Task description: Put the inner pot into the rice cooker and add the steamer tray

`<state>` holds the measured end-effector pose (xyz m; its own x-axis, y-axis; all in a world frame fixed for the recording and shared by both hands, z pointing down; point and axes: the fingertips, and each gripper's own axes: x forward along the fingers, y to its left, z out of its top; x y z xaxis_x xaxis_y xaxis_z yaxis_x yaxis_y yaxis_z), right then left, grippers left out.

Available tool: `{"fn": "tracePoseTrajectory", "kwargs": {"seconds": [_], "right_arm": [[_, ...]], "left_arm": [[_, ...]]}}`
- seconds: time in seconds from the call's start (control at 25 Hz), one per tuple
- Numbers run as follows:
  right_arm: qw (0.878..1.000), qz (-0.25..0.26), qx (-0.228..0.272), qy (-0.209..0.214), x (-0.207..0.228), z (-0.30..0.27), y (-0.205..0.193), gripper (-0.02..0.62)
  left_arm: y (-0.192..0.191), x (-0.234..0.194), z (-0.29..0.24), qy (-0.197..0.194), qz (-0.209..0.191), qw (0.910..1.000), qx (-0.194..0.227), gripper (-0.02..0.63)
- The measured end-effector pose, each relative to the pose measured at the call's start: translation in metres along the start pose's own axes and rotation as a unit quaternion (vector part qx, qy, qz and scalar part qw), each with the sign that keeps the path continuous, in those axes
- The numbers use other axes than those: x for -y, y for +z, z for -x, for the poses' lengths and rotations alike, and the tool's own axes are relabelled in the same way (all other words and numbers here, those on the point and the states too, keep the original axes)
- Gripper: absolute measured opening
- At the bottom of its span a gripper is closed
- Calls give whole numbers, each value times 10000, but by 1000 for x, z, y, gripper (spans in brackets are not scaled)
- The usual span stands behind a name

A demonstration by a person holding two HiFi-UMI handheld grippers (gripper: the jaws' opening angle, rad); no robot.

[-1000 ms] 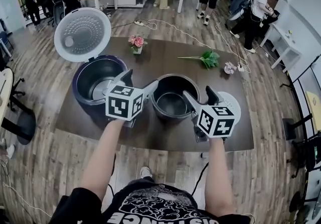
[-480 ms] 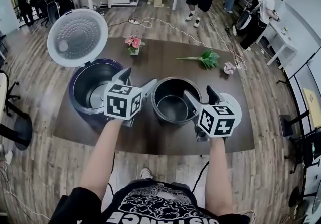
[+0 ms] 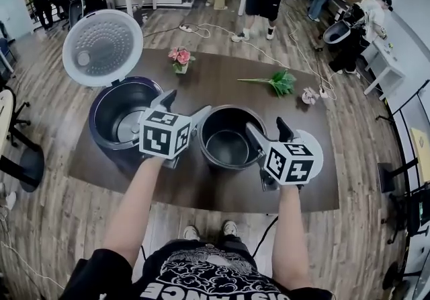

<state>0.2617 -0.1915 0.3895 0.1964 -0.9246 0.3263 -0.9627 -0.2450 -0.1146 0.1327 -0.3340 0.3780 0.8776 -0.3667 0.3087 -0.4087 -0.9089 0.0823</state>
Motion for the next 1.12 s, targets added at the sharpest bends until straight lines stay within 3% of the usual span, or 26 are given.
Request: {"fn": "tracePoseTrajectory", "kwargs": {"seconds": [0.56,1.12], "right_arm": [[9974,6,-438,576,48,-22,-22,385],[9864,-248,-1245,1040,58,-52,-78,352]], "left_arm": [[-24,28,-25,462,299,9980,-325,426],[-98,25,-28,822,1383,9829,-891,426]]}}
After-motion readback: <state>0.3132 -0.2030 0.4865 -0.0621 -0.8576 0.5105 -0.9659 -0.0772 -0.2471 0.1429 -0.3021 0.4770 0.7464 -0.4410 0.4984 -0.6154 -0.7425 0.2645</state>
